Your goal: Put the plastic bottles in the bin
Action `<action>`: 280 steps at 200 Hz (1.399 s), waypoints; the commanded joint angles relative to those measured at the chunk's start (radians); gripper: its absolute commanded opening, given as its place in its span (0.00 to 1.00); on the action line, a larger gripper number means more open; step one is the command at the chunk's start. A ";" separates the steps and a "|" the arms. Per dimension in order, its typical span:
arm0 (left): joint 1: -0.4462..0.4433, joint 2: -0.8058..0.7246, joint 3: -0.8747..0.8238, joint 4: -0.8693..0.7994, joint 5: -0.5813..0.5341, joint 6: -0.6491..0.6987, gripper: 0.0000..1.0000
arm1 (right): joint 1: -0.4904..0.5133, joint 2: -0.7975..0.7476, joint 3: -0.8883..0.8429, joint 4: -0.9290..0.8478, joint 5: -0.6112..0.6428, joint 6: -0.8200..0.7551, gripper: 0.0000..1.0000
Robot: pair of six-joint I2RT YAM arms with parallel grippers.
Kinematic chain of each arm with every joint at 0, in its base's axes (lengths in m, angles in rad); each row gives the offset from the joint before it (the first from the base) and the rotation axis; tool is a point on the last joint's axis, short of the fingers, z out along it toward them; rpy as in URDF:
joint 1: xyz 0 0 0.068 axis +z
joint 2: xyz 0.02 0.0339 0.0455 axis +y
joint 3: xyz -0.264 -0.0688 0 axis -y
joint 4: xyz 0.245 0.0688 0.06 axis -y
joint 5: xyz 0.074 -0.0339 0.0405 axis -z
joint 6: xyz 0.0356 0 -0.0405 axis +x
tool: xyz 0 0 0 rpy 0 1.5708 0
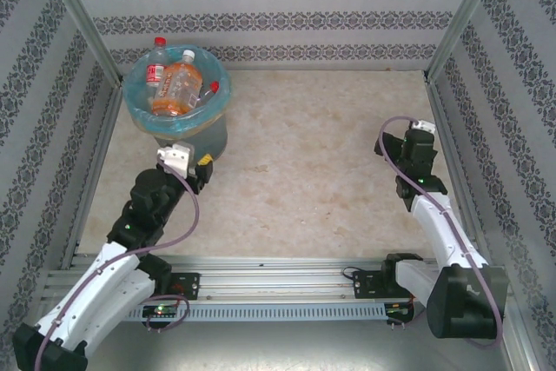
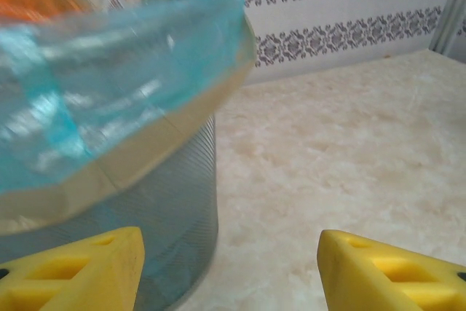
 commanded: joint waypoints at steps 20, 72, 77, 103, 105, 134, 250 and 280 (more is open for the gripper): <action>-0.026 0.048 -0.148 0.314 -0.065 0.059 0.66 | -0.003 0.028 -0.131 0.318 -0.009 -0.142 0.98; 0.003 0.258 -0.198 0.491 -0.173 0.138 0.71 | -0.003 0.151 -0.229 0.583 -0.099 -0.254 0.98; 0.016 0.278 -0.195 0.501 -0.183 0.134 0.71 | -0.003 0.162 -0.239 0.613 -0.109 -0.251 0.98; 0.138 0.374 -0.199 0.576 -0.142 0.073 0.71 | -0.004 0.241 -0.256 0.735 -0.163 -0.231 0.98; 0.150 0.379 -0.201 0.583 -0.134 0.069 0.71 | -0.004 0.247 -0.255 0.742 -0.164 -0.229 0.98; 0.291 0.495 -0.235 0.755 -0.043 0.022 0.72 | -0.007 0.288 -0.250 0.796 -0.238 -0.202 0.98; 0.463 1.017 -0.239 1.259 -0.002 -0.127 1.00 | 0.040 0.479 -0.313 1.084 -0.060 -0.177 0.98; 0.463 1.000 -0.199 1.161 0.004 -0.121 1.00 | 0.061 0.483 -0.273 1.022 -0.036 -0.198 0.98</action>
